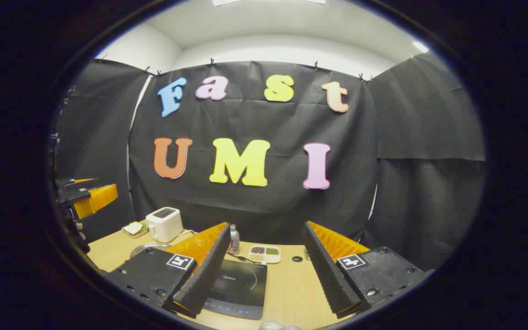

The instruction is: First push the handle of the pot to place it horizontally, then grasp the pot with both hands and set it on the induction cooktop.

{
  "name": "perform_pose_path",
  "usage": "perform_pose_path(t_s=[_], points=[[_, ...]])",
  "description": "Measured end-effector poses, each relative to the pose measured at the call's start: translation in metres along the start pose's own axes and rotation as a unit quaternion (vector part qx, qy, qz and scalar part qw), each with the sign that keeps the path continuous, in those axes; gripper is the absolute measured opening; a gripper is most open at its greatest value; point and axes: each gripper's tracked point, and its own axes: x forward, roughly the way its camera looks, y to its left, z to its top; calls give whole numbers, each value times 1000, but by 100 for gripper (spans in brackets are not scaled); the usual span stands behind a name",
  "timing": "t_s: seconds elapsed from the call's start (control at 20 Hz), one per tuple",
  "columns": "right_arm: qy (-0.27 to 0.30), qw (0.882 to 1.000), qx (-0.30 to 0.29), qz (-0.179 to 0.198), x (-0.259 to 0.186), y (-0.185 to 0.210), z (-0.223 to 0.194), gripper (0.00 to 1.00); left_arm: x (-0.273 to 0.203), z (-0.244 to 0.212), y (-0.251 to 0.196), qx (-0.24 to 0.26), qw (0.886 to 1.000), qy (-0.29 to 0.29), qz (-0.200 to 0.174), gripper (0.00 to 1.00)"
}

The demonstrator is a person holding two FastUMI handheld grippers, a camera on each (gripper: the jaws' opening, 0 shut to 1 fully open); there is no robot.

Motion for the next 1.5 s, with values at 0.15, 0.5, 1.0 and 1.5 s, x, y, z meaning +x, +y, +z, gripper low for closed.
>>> perform_pose_path(t_s=[0.15, 0.5, 1.0, 1.5], points=[[4, 1000, -5, 5, -4, 3, -5, 97, -4, -9, -1, -3, 1000, 12, -1, 96], [17, 1000, -7, -1, -12, 0, -13, 96, -8, -17, -9, 7, 1000, 25, -14, 96], [23, 999, -24, -8, -18, 1, -14, 96, -6, -37, -20, -16, 997, 62, -51, 20], [46, 999, -24, 0, -10, 10, -35, 97, -10, -182, -19, -39, 955, 276, -105, 0]])
